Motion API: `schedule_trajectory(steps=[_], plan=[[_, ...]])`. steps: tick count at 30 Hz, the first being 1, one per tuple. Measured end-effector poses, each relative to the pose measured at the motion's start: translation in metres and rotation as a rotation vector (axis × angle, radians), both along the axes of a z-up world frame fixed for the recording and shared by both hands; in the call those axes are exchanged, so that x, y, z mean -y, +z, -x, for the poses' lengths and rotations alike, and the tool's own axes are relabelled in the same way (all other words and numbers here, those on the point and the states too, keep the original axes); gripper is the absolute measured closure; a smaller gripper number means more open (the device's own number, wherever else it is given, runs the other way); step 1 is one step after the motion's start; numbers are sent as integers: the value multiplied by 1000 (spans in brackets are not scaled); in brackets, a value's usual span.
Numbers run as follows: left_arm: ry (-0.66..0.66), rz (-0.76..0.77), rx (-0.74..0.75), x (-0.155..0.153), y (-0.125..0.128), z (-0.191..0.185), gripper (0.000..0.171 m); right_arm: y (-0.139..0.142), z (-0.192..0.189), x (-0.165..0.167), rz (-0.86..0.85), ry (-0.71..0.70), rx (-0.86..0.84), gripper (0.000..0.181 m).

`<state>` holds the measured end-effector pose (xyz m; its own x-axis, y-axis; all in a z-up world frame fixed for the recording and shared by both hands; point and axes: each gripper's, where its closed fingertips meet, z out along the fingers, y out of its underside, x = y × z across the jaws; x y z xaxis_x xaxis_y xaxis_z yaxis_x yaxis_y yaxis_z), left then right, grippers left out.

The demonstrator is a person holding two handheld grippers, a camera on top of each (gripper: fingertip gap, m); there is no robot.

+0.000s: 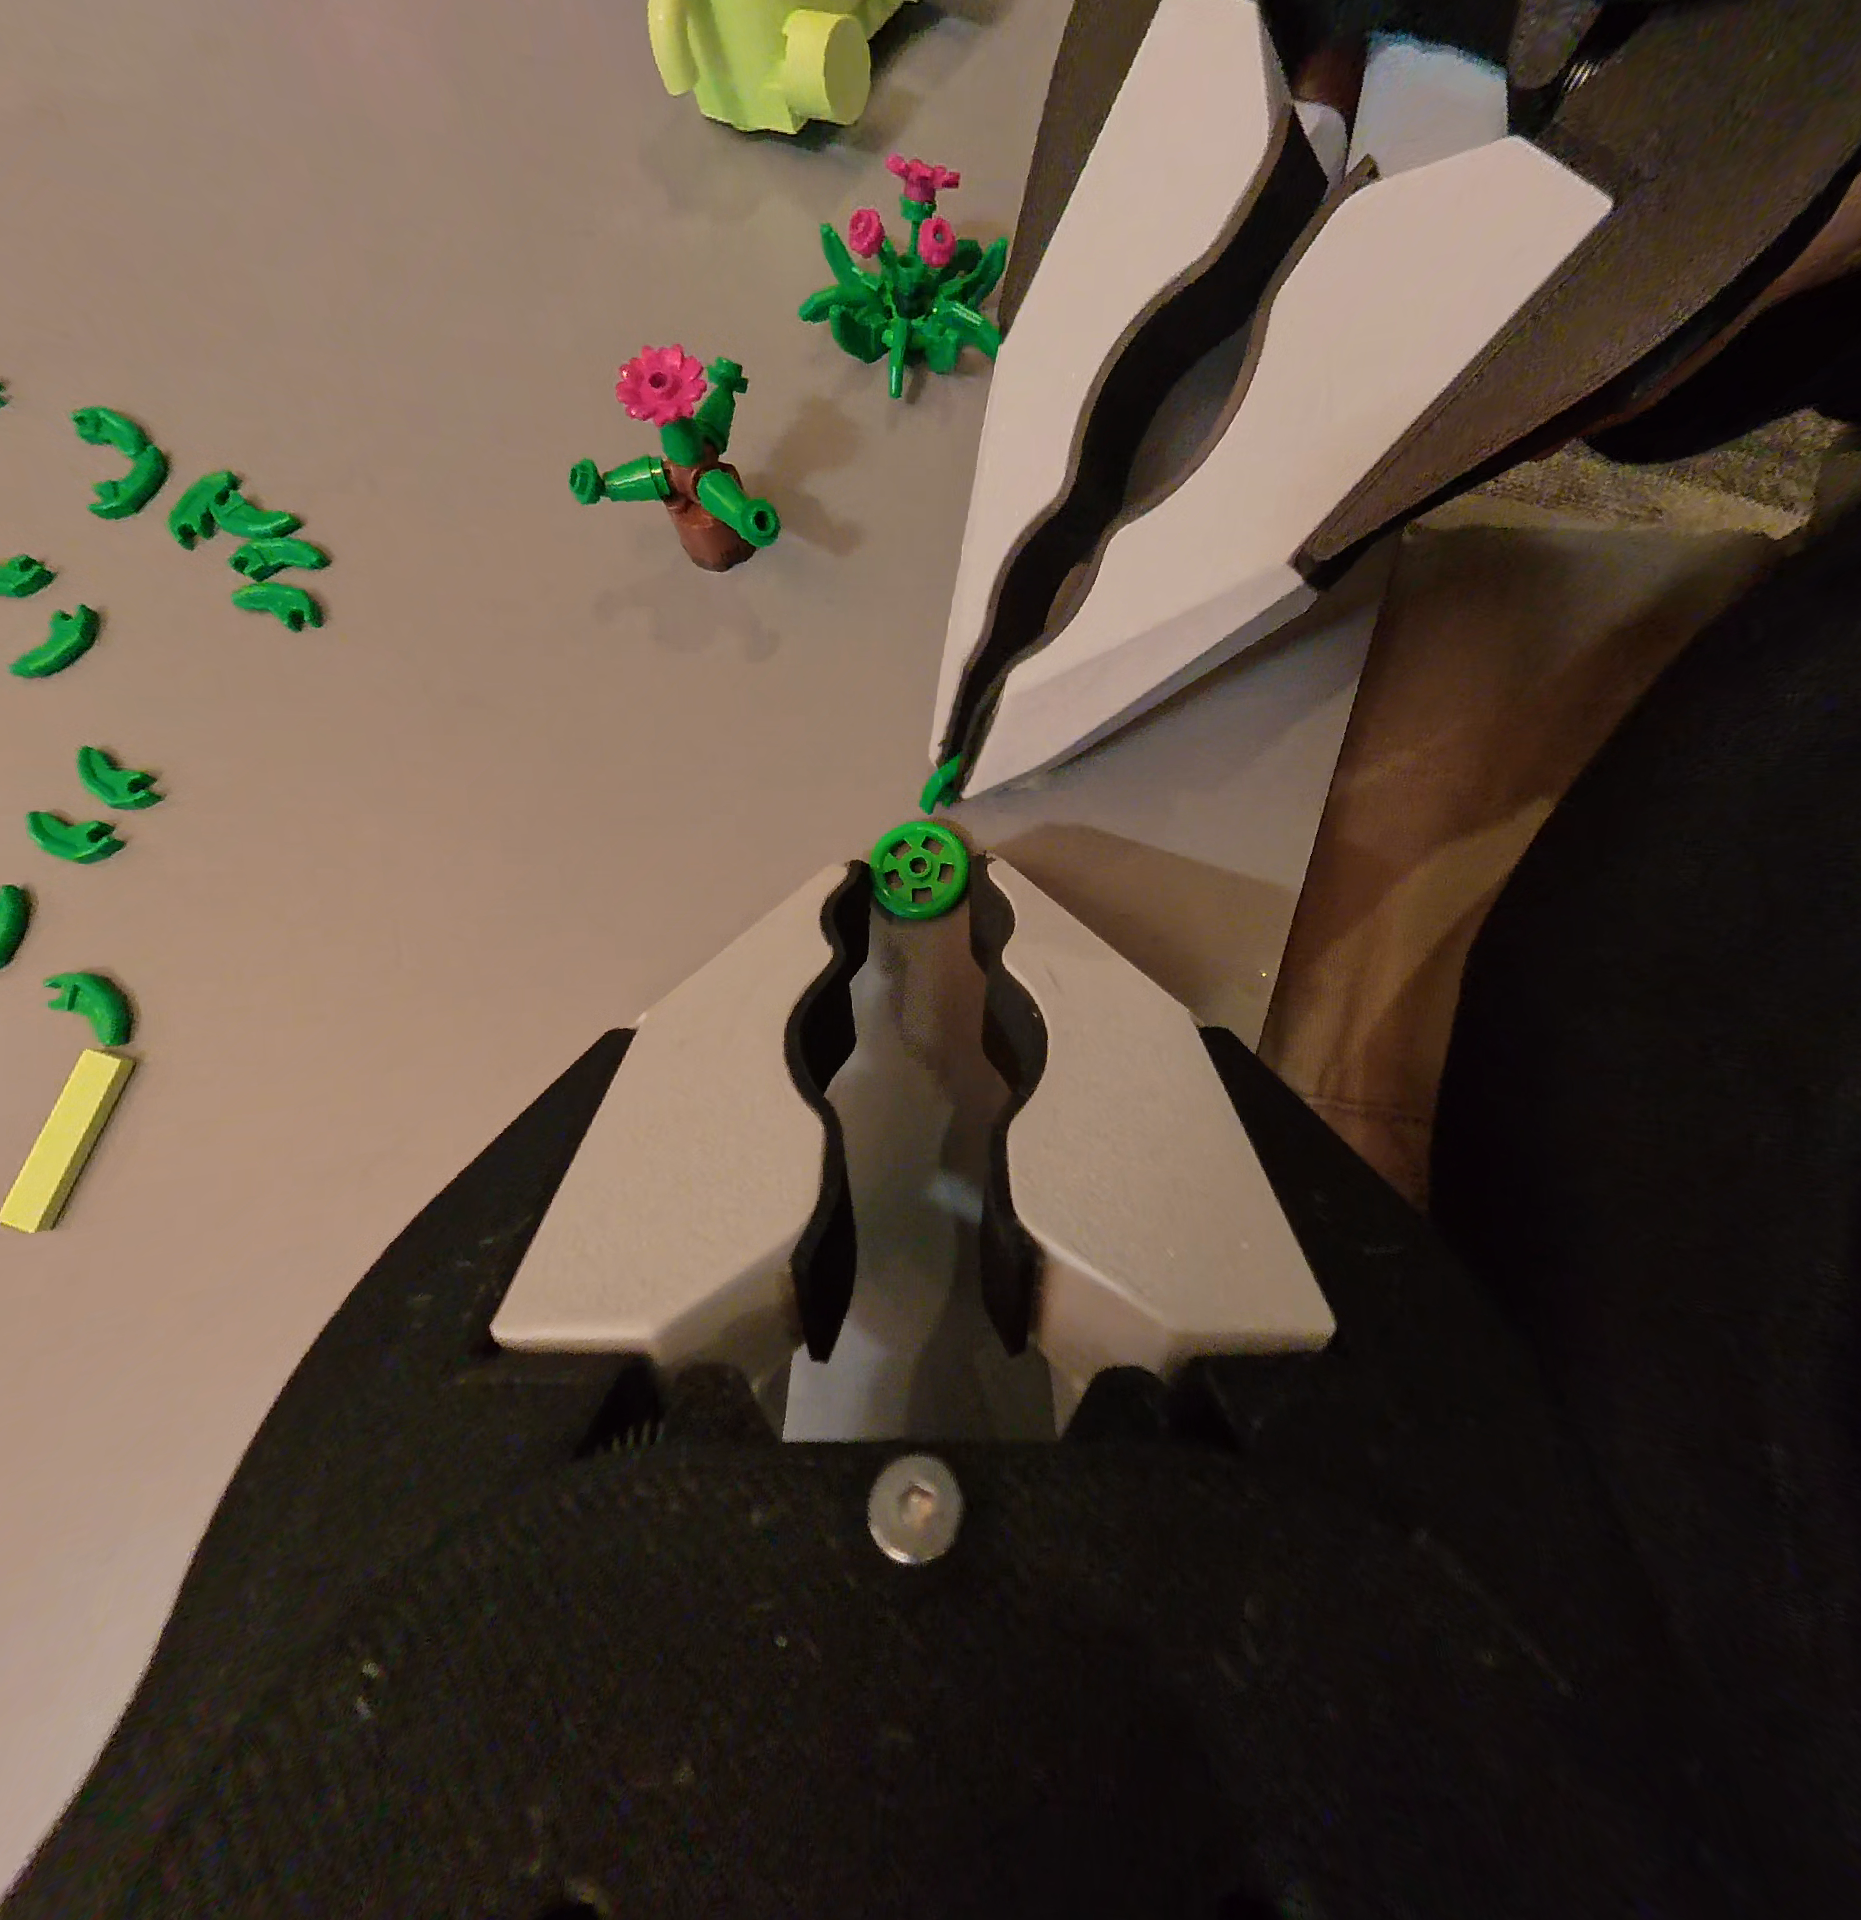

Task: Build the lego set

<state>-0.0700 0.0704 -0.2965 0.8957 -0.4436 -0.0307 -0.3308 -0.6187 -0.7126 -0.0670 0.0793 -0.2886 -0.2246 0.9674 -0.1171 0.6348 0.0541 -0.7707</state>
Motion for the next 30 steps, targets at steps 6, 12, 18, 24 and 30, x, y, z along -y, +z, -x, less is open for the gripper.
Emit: schedule_trajectory(steps=[6,12,18,24,30], plan=[[-4,6,5,0,0,-1,152,-2,-1,1,-52,41,58,180],[-4,11,15,1,-1,-1,152,0,-2,3,-64,77,80,180],[-6,12,15,1,-1,-1,152,-1,-1,5,-65,100,88,180],[-10,12,12,1,-1,-2,152,-2,-2,6,-78,131,119,181],[-10,14,15,1,-1,-2,152,-3,-2,6,-116,166,169,180]])
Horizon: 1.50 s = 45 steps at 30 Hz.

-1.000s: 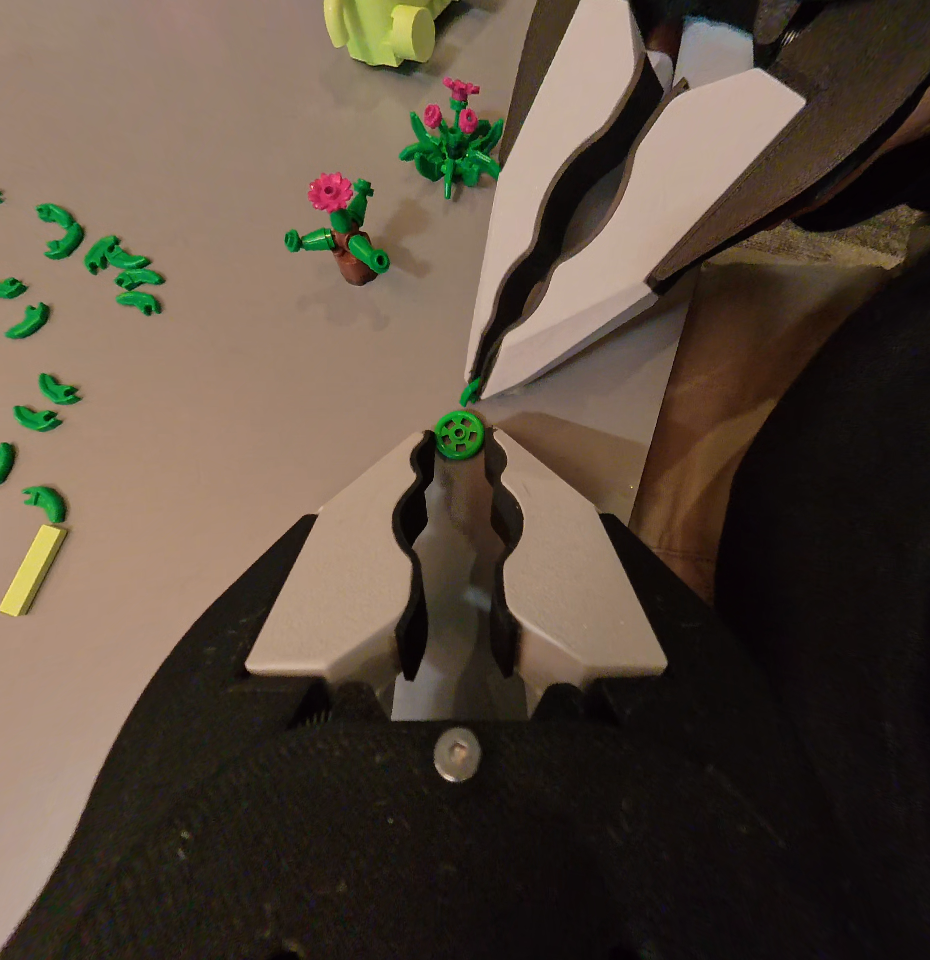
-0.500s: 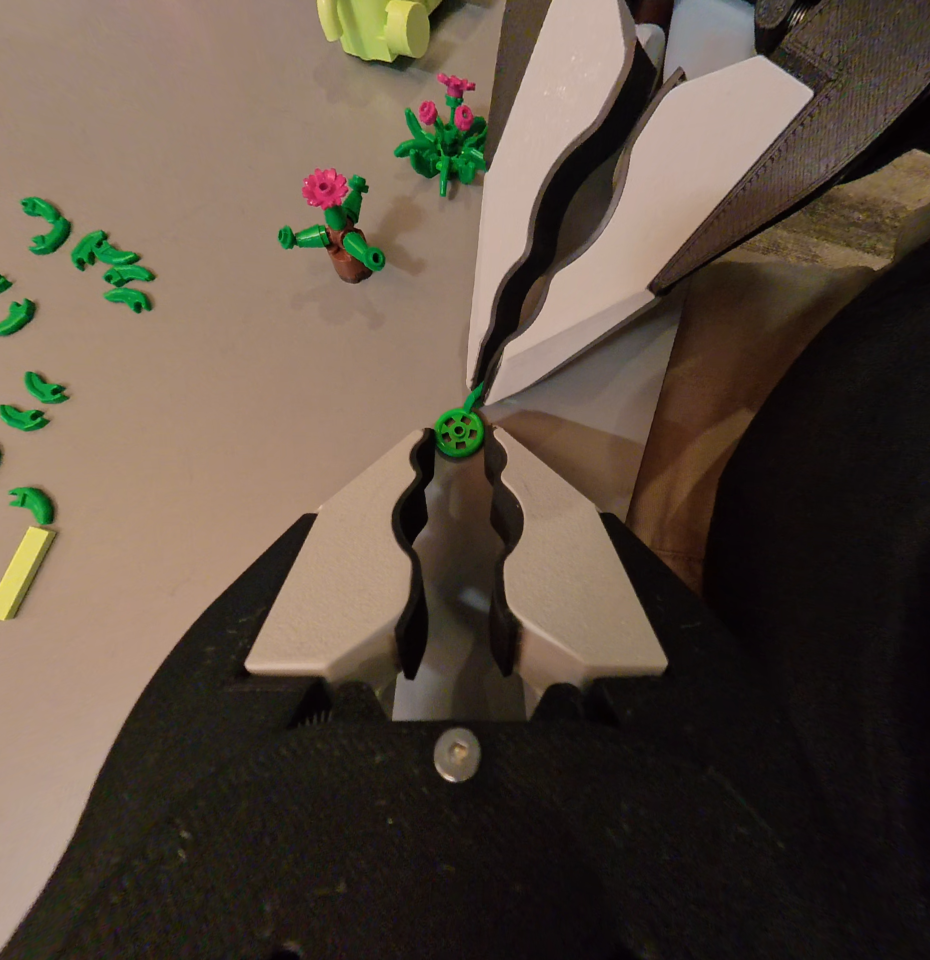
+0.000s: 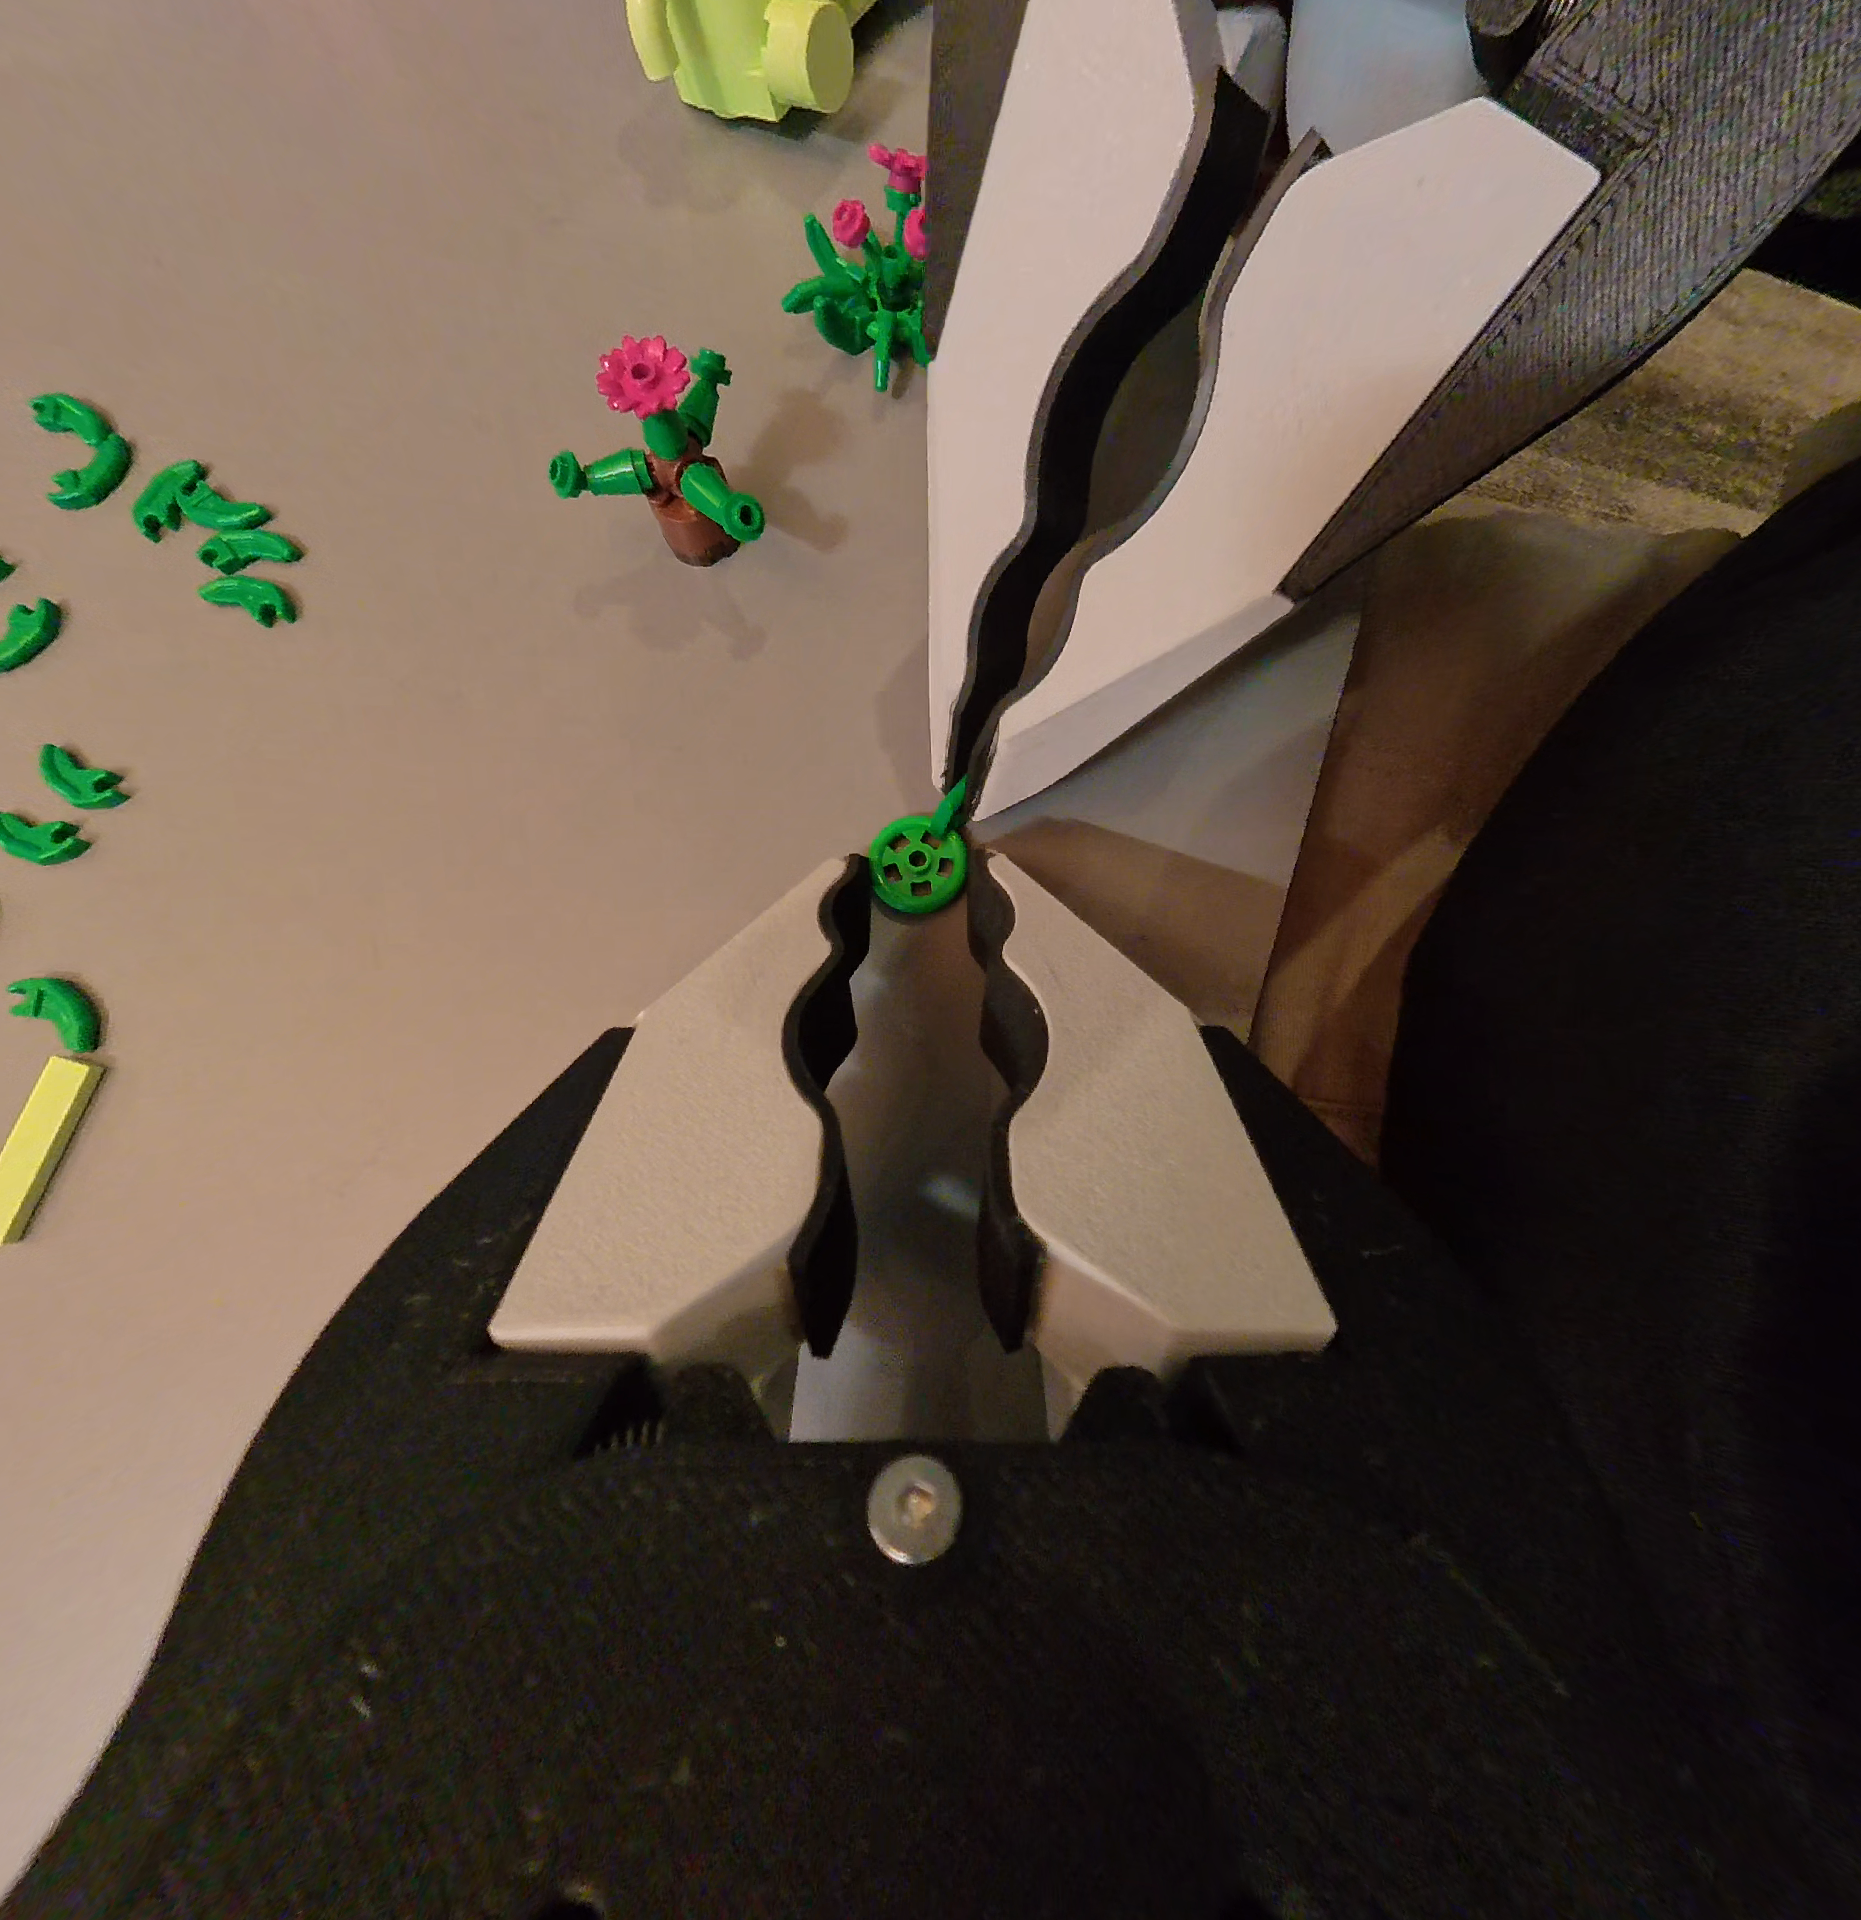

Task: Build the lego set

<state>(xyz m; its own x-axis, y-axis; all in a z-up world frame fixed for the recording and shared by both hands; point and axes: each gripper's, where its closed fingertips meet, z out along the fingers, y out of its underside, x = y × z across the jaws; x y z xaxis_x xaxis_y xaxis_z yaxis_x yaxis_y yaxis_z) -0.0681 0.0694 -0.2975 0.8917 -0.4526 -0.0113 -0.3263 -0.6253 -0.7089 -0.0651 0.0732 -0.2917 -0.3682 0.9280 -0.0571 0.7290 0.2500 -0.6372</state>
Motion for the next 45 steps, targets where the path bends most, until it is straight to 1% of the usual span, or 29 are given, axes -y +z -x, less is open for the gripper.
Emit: schedule_trajectory(steps=[6,14,17,27,29,32,35,37,38,39,42,45], plan=[[1,0,-1,0,0,0,152,-1,0,0,-28,5,68,181],[4,-6,-12,0,0,0,152,-2,0,-1,-37,-70,150,181],[4,-6,-12,0,0,0,152,-3,0,-1,-9,-95,178,181],[-3,-20,-44,0,-1,0,151,-5,-1,-1,11,-60,266,181],[2,-17,-31,-1,0,1,151,-5,0,-1,-1,-51,248,180],[5,-6,6,0,1,1,151,-3,2,-2,-10,-53,167,180],[12,9,68,0,3,2,152,2,7,-10,9,-109,56,179],[26,21,109,0,4,4,154,10,8,-11,50,-129,-22,173],[29,24,123,-1,5,5,153,14,8,-13,63,-142,-61,175],[30,29,131,-1,5,5,154,17,7,-12,81,-142,-91,181],[28,33,132,-1,4,4,154,17,3,-17,96,-177,-119,181],[26,29,114,0,4,4,153,17,5,-24,58,-209,-141,175]])
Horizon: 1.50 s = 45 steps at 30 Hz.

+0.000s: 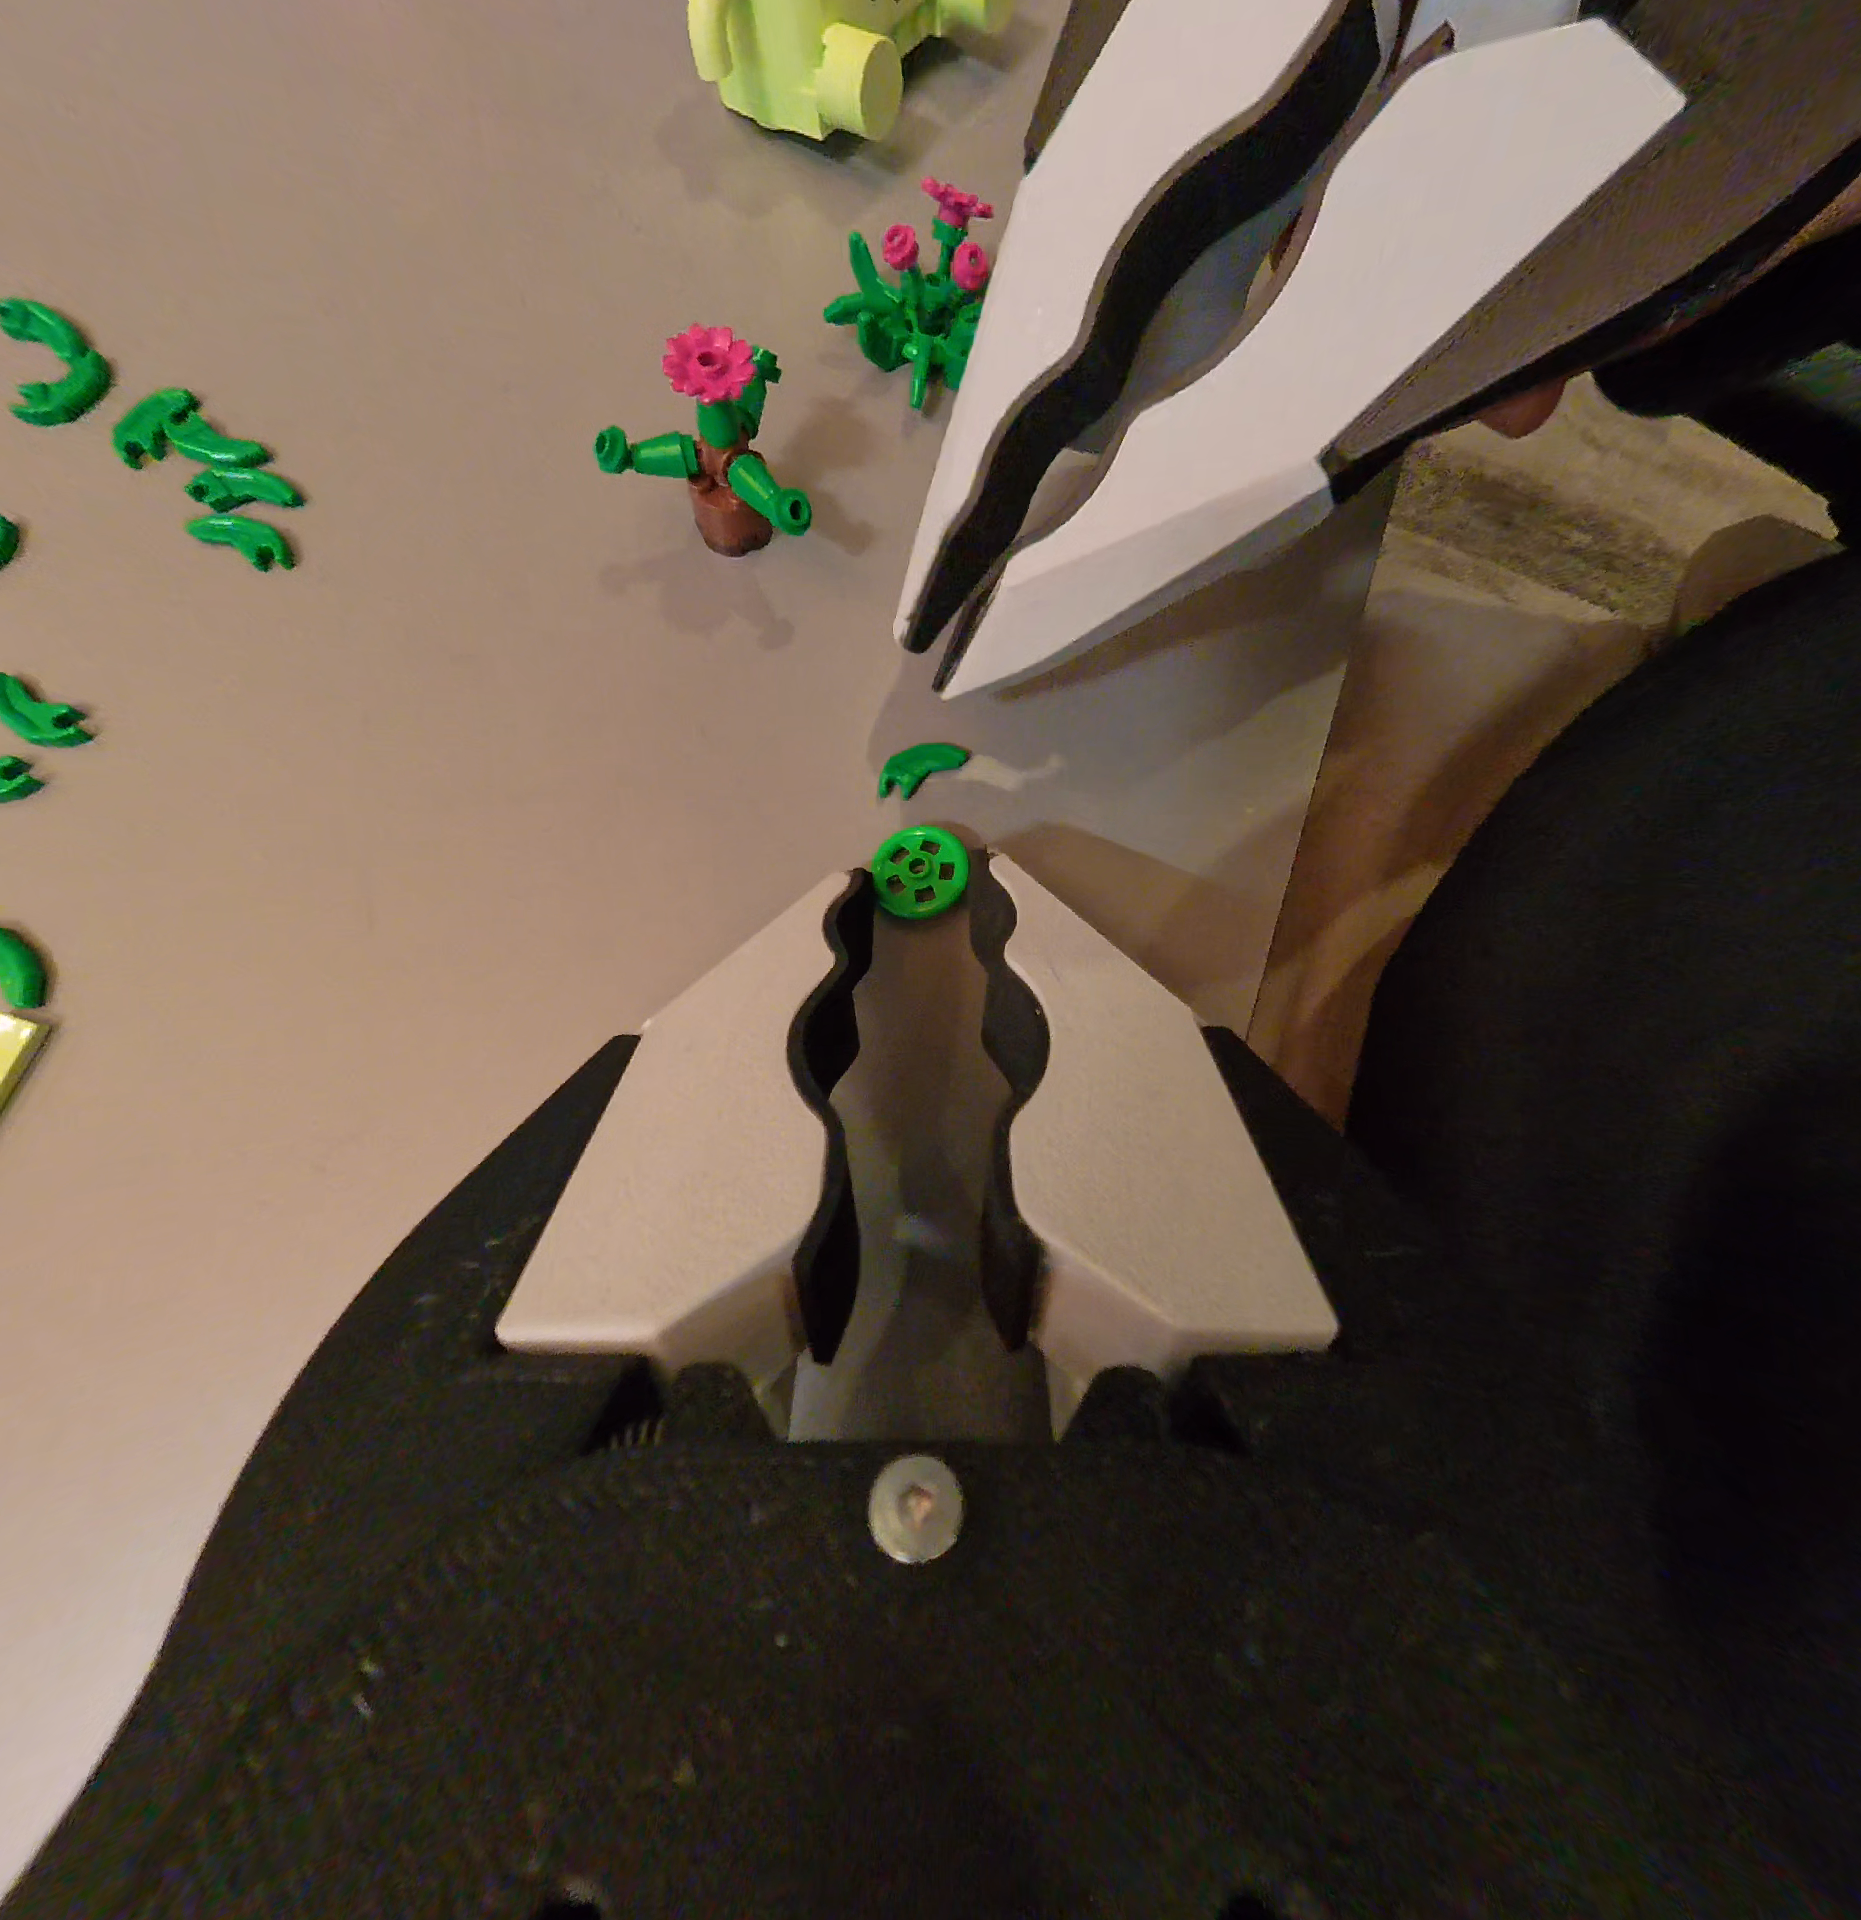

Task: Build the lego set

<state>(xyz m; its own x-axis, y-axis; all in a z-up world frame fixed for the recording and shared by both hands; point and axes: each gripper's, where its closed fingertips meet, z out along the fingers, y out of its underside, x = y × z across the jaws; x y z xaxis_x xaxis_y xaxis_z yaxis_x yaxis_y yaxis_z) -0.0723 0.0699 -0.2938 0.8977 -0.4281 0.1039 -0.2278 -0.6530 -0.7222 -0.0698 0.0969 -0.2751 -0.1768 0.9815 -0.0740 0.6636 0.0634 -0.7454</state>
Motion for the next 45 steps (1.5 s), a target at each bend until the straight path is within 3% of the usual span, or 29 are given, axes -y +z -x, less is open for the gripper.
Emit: schedule_trajectory(steps=[8,14,23,31,38,41,45], plan=[[-11,-18,-77,1,-3,-1,152,-16,3,6,-109,46,45,170],[19,-50,-33,-1,5,3,135,-18,2,8,-186,65,27,178],[162,-92,366,-8,33,12,137,6,-1,5,-200,1,-119,181],[169,-95,363,-8,33,13,141,-17,4,-12,-107,-107,-24,166],[163,-92,404,-7,35,11,141,-16,2,-10,-100,-93,-33,177],[144,-85,520,-7,42,3,139,6,4,4,-106,-39,-182,177],[101,-81,802,-5,65,-7,138,39,3,16,-221,19,-356,177]])
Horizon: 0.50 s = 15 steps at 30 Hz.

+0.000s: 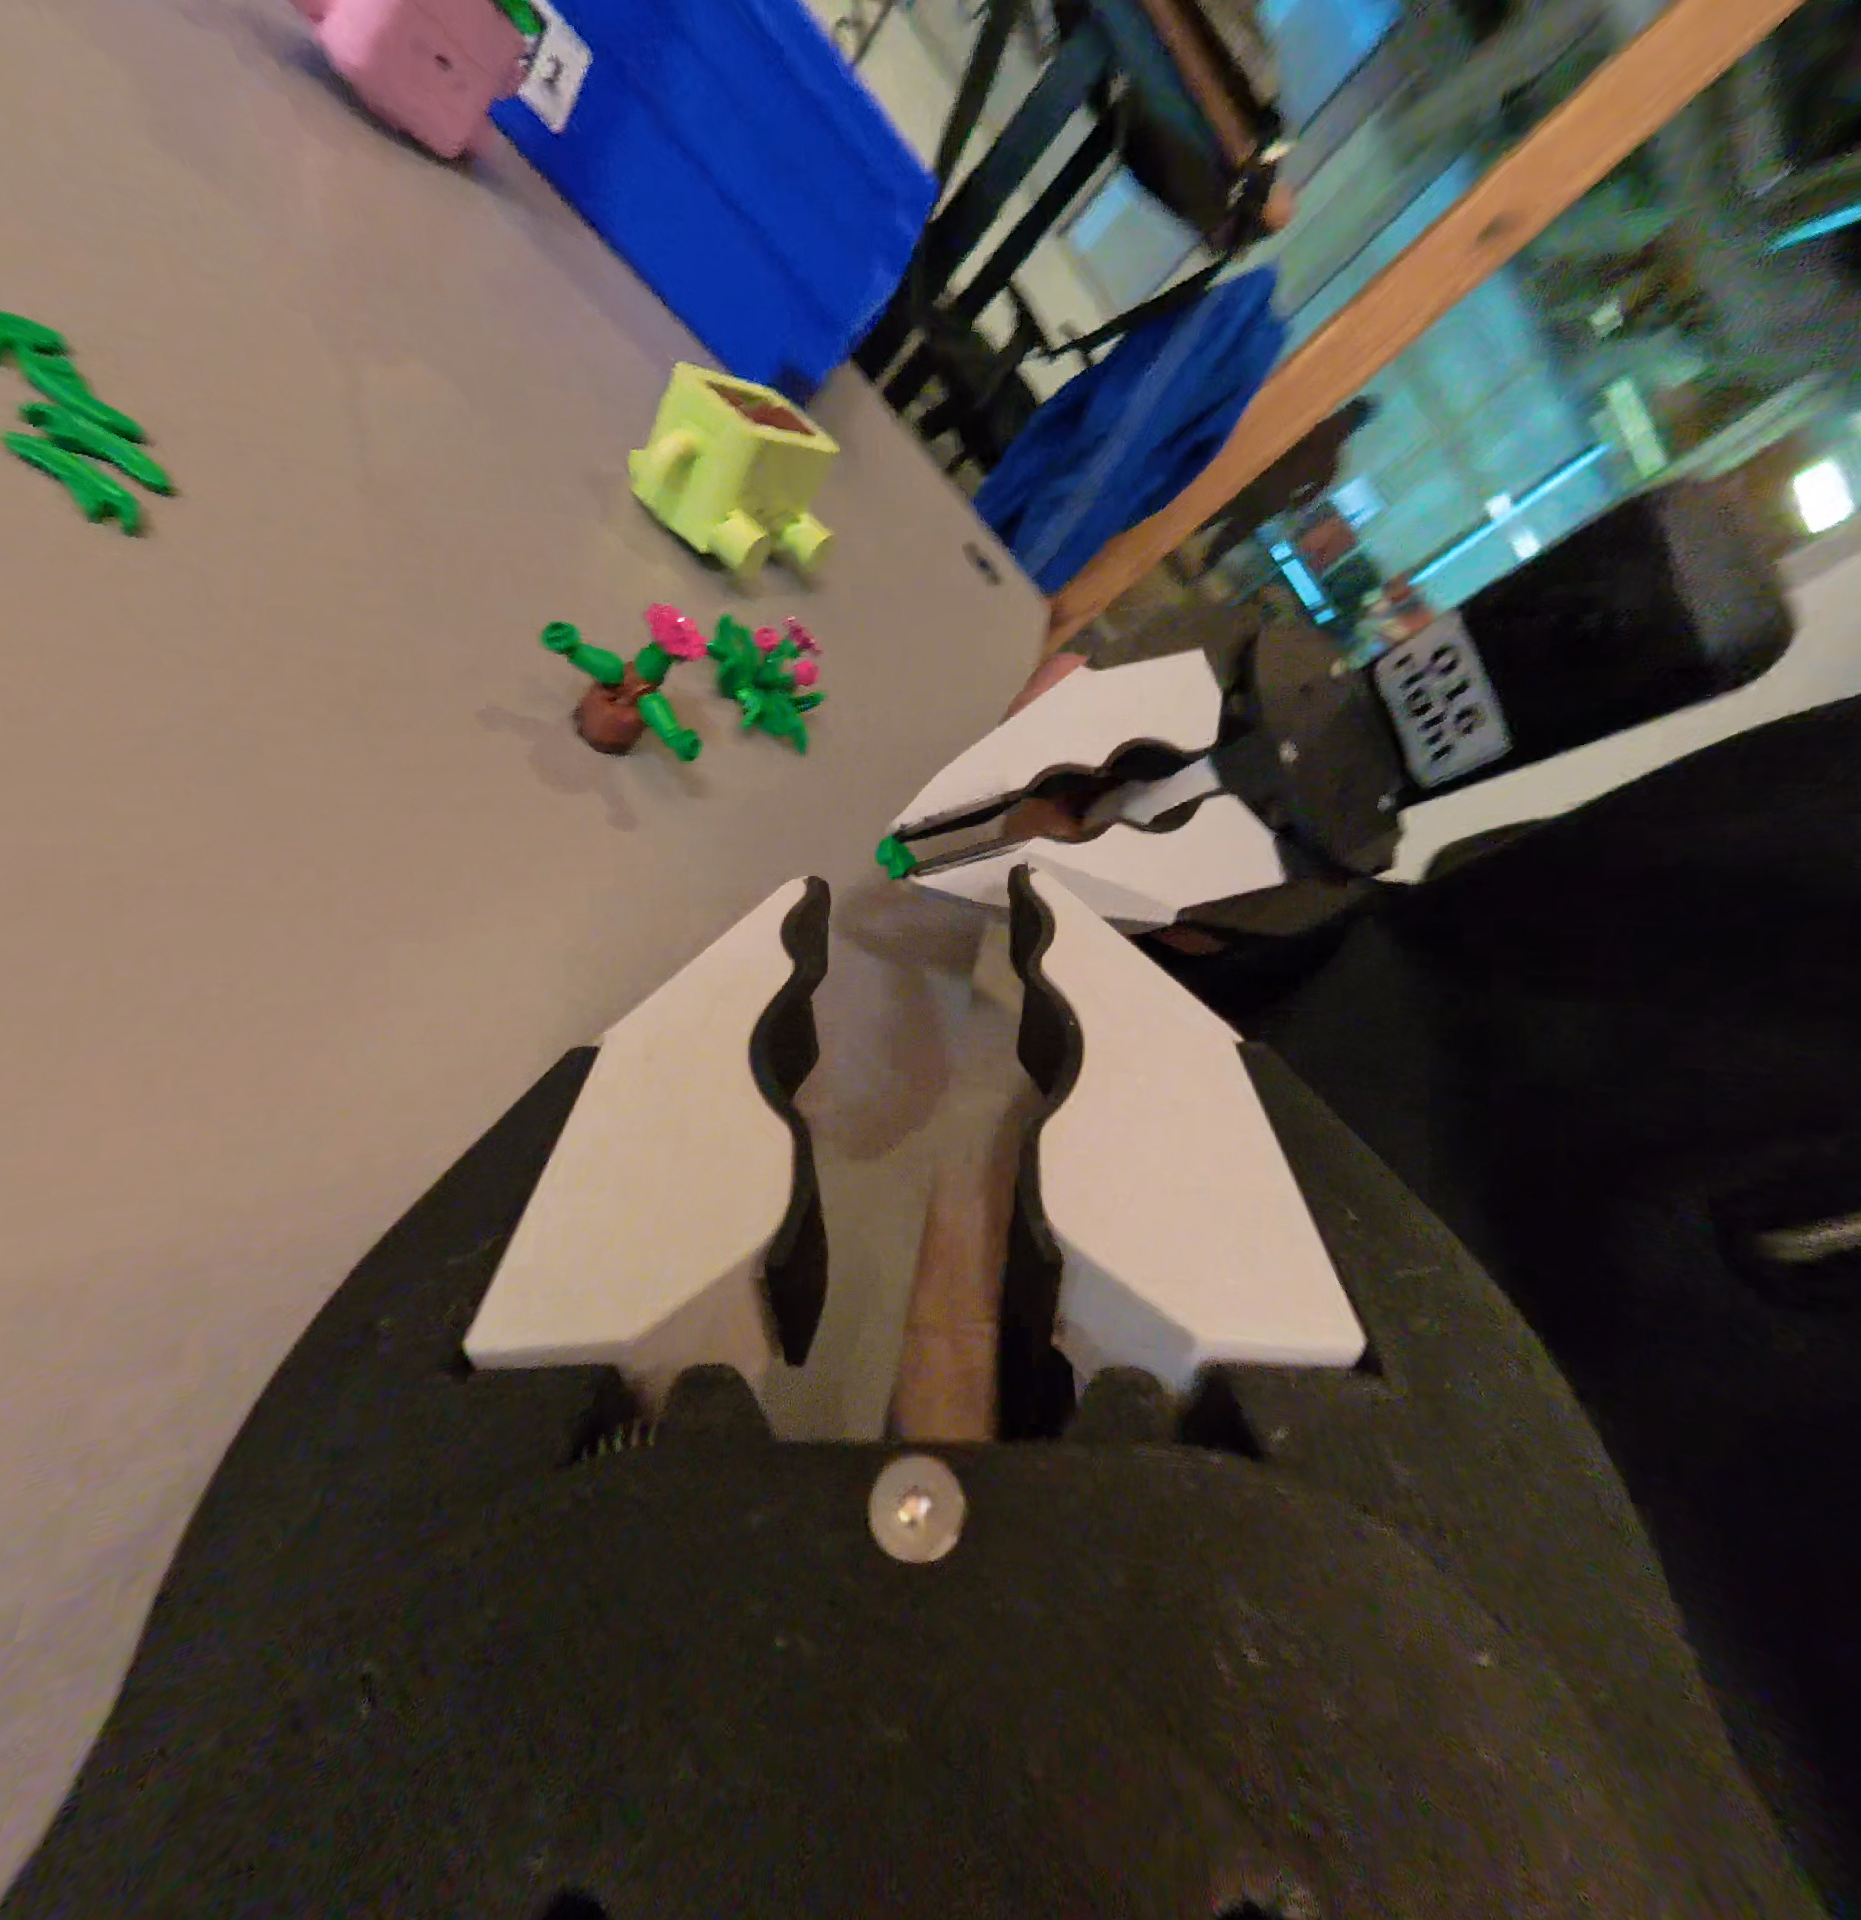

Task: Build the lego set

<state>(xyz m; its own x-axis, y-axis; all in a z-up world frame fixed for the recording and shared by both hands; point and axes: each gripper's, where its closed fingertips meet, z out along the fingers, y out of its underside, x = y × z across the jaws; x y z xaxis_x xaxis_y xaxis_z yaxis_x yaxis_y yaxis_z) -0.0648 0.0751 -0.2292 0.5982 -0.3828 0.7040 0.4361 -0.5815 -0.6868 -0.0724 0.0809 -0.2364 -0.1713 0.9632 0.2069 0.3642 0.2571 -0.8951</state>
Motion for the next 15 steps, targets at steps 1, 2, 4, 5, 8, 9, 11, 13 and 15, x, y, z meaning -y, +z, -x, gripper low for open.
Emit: schedule_trajectory(steps=[1,2,4,5,8,9,11,13,15], plan=[[-5,-1,40,1,2,0,138,5,-1,2,-32,9,-25,177],[-7,0,63,1,3,1,139,8,-1,4,-56,20,-46,177],[-11,1,100,2,5,1,146,15,-2,11,-76,51,-81,177],[-19,-6,129,3,8,0,151,18,-3,14,-77,68,-90,178],[-60,-36,203,7,18,-4,168,23,-4,19,-110,84,-113,178],[-68,-40,211,7,20,-5,170,24,-4,19,-123,84,-117,178],[-84,-47,213,9,22,-6,170,27,-5,21,-131,91,-130,178],[-95,-58,216,10,24,-6,171,28,-6,22,-116,93,-143,178],[-94,-66,230,10,26,-5,171,32,-5,22,-81,82,-165,181]])
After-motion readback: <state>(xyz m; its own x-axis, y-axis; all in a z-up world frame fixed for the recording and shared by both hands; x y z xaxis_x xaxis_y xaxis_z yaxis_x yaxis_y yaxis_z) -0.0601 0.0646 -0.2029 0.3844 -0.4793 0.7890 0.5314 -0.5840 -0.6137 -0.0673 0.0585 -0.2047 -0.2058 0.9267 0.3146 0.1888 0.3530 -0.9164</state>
